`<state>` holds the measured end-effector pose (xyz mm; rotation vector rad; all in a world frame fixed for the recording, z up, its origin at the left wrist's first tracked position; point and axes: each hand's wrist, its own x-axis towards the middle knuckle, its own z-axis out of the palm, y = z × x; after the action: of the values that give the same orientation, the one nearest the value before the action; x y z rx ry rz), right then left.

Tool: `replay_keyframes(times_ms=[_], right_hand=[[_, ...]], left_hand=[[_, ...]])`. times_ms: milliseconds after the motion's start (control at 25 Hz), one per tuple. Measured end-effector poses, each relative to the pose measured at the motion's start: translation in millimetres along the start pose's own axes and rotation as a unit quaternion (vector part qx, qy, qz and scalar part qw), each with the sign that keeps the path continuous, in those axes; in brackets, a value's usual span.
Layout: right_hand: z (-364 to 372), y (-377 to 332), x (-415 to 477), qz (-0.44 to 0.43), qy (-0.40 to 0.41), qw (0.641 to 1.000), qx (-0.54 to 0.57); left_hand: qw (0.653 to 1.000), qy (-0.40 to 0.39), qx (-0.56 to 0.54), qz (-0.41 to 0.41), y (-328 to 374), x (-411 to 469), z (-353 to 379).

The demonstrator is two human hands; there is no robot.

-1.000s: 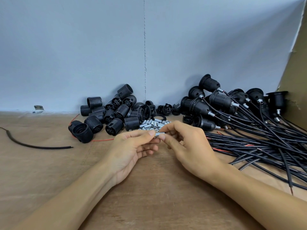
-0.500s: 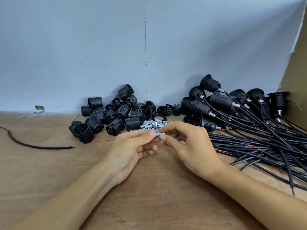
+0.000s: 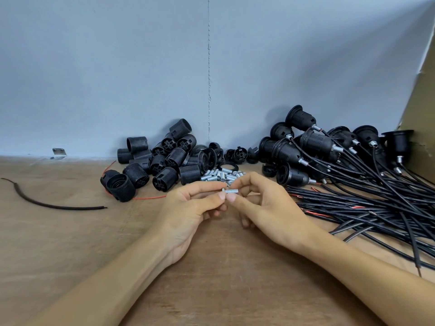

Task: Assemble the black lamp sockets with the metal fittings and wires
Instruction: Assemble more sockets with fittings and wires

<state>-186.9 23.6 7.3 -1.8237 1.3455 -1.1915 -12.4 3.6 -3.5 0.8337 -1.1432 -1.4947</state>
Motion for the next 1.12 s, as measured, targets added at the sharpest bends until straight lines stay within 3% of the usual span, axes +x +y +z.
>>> replay_keyframes(times_ms=[200, 280, 720, 1120], right_hand=[[-5, -2, 2, 0.049, -0.020, 0.997, 0.054], [-5, -2, 2, 0.036, -0.047, 0.995, 0.078], [-5, 5, 4, 0.016, -0.032, 0.985, 0.170], [-3, 9, 5, 0.014, -0.042, 0.984, 0.175]], left_hand=[[1.000, -0.003, 0.020, 0.005, 1, -1, 0], [1.000, -0.004, 0.020, 0.003, 0, -1, -1], [0.996, -0.010, 0.083, 0.011, -4, 0, 1], [0.996, -0.021, 0.091, 0.004, -4, 2, 0]])
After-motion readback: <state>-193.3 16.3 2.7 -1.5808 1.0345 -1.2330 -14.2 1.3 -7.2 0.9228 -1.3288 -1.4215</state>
